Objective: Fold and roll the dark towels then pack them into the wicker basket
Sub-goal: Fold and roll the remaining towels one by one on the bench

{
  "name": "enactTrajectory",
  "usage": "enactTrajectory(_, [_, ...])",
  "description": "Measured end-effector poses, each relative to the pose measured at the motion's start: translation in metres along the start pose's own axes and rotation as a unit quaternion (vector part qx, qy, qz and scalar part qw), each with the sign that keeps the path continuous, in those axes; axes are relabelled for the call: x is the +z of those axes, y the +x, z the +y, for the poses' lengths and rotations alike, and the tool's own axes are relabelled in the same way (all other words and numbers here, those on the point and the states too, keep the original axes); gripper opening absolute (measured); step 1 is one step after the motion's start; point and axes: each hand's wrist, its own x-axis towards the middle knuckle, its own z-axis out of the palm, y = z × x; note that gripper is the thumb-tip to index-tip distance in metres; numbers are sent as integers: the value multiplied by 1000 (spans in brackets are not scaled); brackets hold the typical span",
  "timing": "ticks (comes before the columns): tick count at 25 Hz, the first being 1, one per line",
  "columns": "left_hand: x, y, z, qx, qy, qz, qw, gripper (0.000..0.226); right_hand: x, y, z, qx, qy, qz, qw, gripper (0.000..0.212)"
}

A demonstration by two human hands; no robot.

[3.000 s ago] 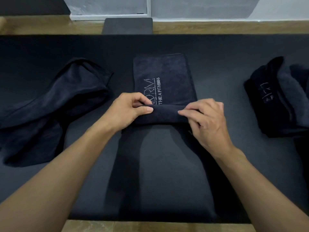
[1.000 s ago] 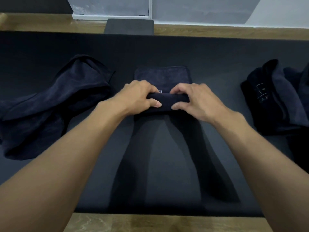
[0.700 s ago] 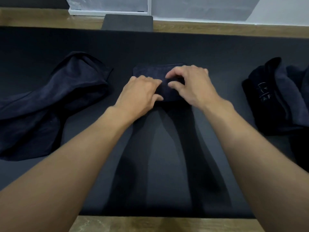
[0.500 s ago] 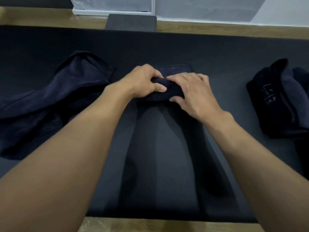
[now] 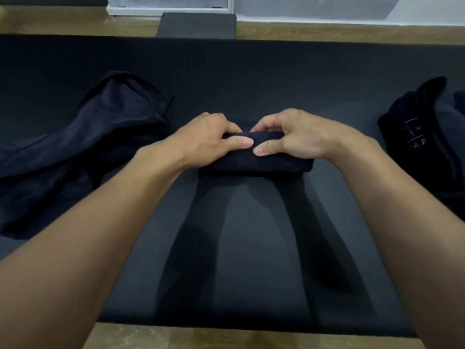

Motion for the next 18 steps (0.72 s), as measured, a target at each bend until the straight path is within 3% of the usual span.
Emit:
enactTrajectory(3, [3, 9, 2, -34, 11, 43, 998, 35, 19, -7, 6, -66, -105, 194, 973, 38])
enactTrajectory(4, [2, 13, 2, -51, 3, 67, 996, 30, 28, -13, 7, -85, -159, 220, 959, 45])
enactTrajectory(7, [8, 15, 9, -30, 81, 175, 981, 28, 42, -21, 10, -74, -258, 211, 940, 63])
enactTrajectory(9, [18, 3, 8, 68, 175, 269, 945, 37, 33, -11, 11, -55, -237, 203, 949, 56])
enactTrajectory(11, [29, -13, 1, 155, 236, 295, 913, 48, 21, 0, 7, -34, -164, 176, 970, 48])
enactTrajectory(13, [31, -14, -3, 155, 237, 265, 922, 56, 8, 7, 6, -10, -93, 136, 986, 43])
enactTrajectory(16, [8, 6, 8, 77, 143, 173, 971, 53, -11, 12, 0, 50, -29, 73, 996, 40])
enactTrajectory(18, [-9, 22, 12, 26, 73, 114, 990, 46, -13, 17, -5, 74, -53, 75, 993, 45])
